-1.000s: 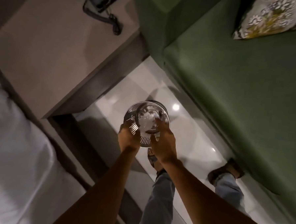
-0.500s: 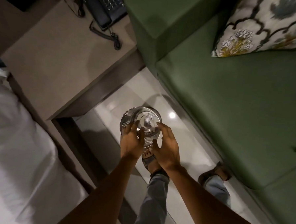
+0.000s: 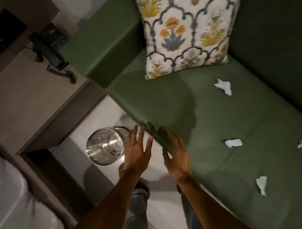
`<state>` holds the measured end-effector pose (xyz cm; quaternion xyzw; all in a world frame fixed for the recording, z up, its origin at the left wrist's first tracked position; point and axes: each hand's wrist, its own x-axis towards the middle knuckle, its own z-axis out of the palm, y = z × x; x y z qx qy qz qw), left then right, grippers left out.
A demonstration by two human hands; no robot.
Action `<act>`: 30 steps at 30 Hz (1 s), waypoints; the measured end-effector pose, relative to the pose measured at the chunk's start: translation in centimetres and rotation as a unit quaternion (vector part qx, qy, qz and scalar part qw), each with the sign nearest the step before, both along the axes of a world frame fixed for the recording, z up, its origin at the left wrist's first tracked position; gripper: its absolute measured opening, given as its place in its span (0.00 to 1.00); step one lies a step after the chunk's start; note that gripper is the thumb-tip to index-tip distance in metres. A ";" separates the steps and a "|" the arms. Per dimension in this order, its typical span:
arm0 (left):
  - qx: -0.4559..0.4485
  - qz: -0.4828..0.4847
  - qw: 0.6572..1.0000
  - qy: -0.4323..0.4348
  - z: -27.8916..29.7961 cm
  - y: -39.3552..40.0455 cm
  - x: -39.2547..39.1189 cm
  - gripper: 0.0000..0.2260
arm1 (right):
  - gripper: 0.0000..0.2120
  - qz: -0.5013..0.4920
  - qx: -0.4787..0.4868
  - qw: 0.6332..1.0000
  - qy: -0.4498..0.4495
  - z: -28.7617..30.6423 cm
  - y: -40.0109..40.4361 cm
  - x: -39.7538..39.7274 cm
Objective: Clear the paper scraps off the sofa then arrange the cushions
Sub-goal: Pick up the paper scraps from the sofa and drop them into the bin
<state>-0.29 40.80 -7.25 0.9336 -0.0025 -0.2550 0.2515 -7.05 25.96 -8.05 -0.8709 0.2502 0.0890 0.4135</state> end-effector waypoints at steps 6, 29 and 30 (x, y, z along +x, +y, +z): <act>-0.022 -0.114 0.992 -0.039 0.6 -11.6 -1.4 0.27 | 0.28 -0.065 -0.035 0.997 0.009 0.7 -11.3 -4.6; 0.014 -0.401 0.916 0.017 -2.8 -31.4 -6.6 0.19 | 0.21 -0.378 -0.013 0.915 0.141 -2.6 -24.6 -23.5; 0.002 -0.392 0.919 0.030 -3.2 -31.3 -6.2 0.17 | 0.18 -0.382 -0.007 0.914 0.133 -2.9 -24.7 -23.3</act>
